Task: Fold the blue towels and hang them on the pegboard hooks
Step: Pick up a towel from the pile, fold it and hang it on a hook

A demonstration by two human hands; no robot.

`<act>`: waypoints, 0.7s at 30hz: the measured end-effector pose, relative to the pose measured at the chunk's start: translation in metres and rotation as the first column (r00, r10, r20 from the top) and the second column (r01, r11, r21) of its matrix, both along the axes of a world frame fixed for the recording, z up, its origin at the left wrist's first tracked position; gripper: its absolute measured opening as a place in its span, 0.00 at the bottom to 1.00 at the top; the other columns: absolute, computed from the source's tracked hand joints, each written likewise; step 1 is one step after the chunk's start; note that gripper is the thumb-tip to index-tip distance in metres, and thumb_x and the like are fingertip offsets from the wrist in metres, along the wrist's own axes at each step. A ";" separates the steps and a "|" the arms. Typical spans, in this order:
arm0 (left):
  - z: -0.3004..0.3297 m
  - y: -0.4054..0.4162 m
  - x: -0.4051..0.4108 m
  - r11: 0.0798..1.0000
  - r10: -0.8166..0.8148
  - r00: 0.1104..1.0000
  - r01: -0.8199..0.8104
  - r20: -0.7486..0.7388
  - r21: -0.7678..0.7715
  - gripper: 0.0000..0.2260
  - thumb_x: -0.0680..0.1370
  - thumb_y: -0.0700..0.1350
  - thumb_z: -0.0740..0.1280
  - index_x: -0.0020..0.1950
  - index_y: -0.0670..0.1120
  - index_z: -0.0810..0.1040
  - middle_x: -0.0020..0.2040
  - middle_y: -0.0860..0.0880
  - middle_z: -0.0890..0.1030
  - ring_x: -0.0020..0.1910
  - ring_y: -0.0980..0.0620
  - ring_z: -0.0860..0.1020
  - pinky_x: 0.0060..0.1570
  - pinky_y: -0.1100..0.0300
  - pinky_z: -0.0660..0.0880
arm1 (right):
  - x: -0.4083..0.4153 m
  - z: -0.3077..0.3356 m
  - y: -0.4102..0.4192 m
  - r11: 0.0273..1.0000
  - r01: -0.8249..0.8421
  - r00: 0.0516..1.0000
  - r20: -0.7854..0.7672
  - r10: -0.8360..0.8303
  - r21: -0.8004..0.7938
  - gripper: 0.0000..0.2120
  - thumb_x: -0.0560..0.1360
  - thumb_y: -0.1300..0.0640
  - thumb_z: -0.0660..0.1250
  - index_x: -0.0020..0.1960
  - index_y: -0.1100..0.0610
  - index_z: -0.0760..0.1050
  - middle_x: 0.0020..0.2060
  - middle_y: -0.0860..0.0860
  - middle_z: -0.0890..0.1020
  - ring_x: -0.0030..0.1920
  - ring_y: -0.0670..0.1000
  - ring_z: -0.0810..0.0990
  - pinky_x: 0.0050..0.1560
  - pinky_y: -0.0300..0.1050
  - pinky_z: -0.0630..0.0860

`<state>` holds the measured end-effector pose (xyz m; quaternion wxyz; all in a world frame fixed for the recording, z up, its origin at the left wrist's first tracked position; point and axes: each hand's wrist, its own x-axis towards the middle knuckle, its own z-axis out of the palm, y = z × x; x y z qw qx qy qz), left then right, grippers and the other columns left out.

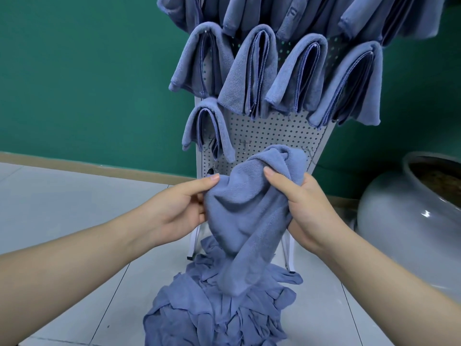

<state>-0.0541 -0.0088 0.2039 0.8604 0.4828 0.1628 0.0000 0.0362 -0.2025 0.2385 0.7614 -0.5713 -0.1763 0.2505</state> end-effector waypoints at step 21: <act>0.024 0.043 -0.007 0.936 0.252 0.967 -0.256 0.045 0.242 0.13 0.84 0.51 0.63 0.57 0.45 0.82 0.52 0.48 0.87 0.49 0.52 0.86 0.49 0.59 0.83 | 0.047 -0.005 -0.009 0.943 0.211 0.975 -0.009 -0.221 -0.259 0.13 0.81 0.51 0.70 0.57 0.61 0.83 0.51 0.54 0.88 0.55 0.53 0.86 0.61 0.49 0.80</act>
